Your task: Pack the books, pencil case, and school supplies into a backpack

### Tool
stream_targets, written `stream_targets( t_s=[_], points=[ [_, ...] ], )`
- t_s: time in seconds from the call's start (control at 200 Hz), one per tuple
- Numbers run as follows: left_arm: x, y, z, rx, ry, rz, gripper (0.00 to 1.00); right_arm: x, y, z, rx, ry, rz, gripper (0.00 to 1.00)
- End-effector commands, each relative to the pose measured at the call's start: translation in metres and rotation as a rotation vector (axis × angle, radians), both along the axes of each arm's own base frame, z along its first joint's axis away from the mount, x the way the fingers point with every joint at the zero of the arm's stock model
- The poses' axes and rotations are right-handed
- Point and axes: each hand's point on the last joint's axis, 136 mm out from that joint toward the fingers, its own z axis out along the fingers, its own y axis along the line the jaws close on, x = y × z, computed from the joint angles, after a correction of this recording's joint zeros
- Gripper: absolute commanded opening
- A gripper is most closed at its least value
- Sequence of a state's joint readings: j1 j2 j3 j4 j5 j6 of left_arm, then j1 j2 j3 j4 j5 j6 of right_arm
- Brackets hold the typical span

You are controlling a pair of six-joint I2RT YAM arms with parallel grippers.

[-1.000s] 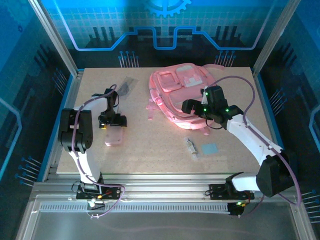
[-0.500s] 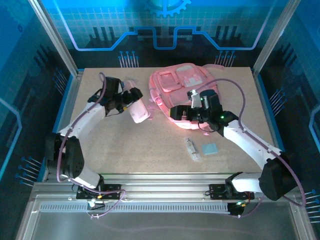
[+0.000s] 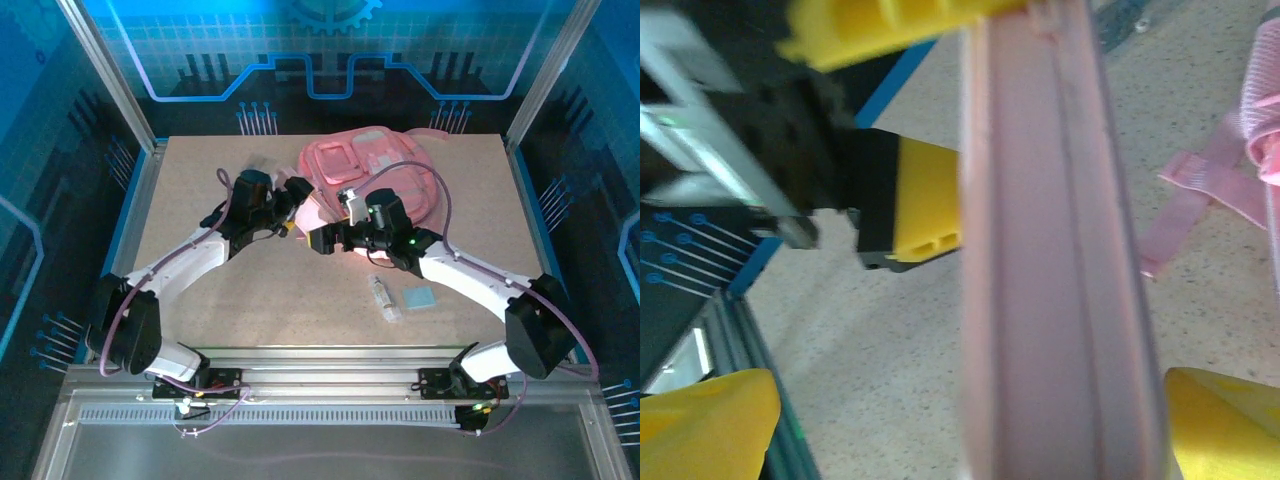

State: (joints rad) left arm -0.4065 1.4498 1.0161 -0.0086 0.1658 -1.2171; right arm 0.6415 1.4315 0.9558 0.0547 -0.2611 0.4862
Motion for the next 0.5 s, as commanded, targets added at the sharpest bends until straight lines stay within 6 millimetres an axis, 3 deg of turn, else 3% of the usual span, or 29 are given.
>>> stream_targets(
  t_s=[0.0, 0.025, 0.09, 0.16, 0.335, 0.39, 0.415, 0.495],
  points=[
    [-0.003, -0.005, 0.032, -0.074, -0.080, 0.024, 0.73, 0.014, 0.004, 0.014, 0.001, -0.099, -0.026, 0.90],
    [-0.004, -0.005, 0.033, -0.076, -0.079, 0.024, 0.73, 0.014, 0.005, 0.014, 0.004, -0.098, -0.022, 0.87],
    [-0.008, -0.007, 0.032, -0.075, -0.079, 0.023, 0.73, 0.015, 0.008, 0.019, 0.030, -0.106, -0.014, 0.62],
    [-0.012, -0.009, 0.030, -0.076, -0.078, 0.022, 0.73, 0.014, 0.009, 0.025, 0.059, -0.120, -0.013, 0.48],
    [-0.018, -0.015, 0.026, -0.088, -0.076, 0.013, 0.75, 0.009, 0.008, 0.036, 0.129, -0.123, 0.014, 0.23],
    [-0.020, -0.019, 0.029, -0.084, -0.082, -0.007, 0.84, 0.007, 0.006, 0.037, 0.142, -0.121, 0.018, 0.17],
    [-0.021, -0.021, 0.031, -0.075, -0.085, -0.018, 0.98, 0.007, 0.004, 0.037, 0.144, -0.117, 0.011, 0.16],
    [-0.024, -0.025, 0.040, -0.002, -0.108, -0.068, 0.99, 0.008, -0.007, 0.035, 0.147, -0.096, -0.017, 0.15]
  ],
)
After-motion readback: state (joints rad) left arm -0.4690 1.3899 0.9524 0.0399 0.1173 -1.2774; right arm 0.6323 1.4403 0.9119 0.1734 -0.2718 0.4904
